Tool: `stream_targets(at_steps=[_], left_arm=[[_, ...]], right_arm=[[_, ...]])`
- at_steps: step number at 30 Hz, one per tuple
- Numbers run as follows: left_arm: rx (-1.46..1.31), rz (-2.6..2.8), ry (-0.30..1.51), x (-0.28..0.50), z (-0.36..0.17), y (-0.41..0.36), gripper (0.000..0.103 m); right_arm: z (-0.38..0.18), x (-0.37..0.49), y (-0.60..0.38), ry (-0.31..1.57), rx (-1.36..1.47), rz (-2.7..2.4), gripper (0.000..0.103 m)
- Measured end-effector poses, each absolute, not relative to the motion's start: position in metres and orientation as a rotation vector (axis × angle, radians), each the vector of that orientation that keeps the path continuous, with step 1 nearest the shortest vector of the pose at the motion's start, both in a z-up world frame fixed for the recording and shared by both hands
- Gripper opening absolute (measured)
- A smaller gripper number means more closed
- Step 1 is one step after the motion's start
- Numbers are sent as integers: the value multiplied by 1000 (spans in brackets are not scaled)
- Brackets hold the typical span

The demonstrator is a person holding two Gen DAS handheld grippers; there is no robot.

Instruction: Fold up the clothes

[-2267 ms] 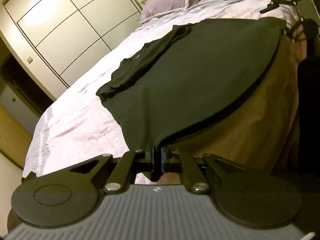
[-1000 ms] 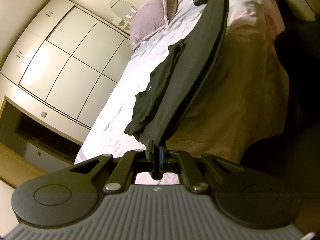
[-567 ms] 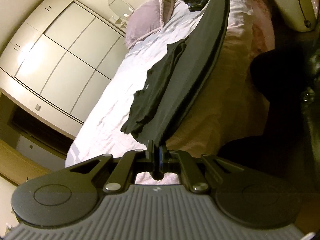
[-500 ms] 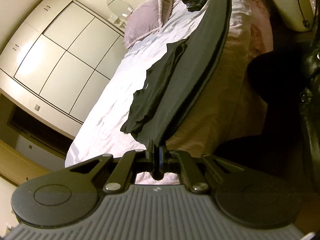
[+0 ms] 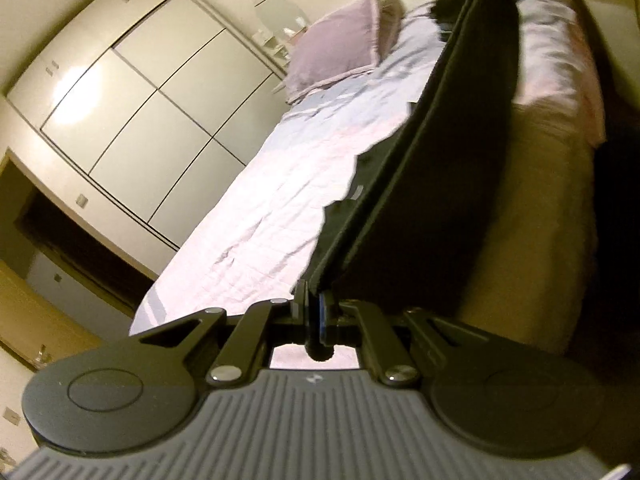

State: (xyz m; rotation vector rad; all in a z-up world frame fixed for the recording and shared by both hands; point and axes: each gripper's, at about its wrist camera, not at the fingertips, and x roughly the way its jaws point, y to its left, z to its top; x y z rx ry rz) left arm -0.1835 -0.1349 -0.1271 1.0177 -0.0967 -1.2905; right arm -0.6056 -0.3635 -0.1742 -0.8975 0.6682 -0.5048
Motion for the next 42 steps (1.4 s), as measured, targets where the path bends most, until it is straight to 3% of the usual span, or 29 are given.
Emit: stream_targets(at_steps=[10,18,23,33,36,38,40,42], left_arm=[[1050,-1313,26,-64,-147,-315,4],[1078,-1344,289,17,-238,-426,4],[1092,-1380,364,33,-280,-442,5],[1031,-1386,409,53,-285,-454,6],[998,-1365,449,58,-288,-464,13],[911,-1344,497,70,-282,-464,23],[807,-1328,561,85,-276,-460,24],[714,-1279,620,103,-271,-461,24]], right_arm=[[-175,-480,-529,781,-712,-458,1],[-248,-382,-647,929,-483,-374,1],[-277,-366,-679,967,-365,-339,1],[-292,-353,-713,971,-242,-323,1],[-299,-344,-719,992,-196,-310,2],[-296,-347,-724,968,-153,-321,4],[-292,-352,-729,933,-81,-349,15],[-284,-355,-740,886,46,-369,19]])
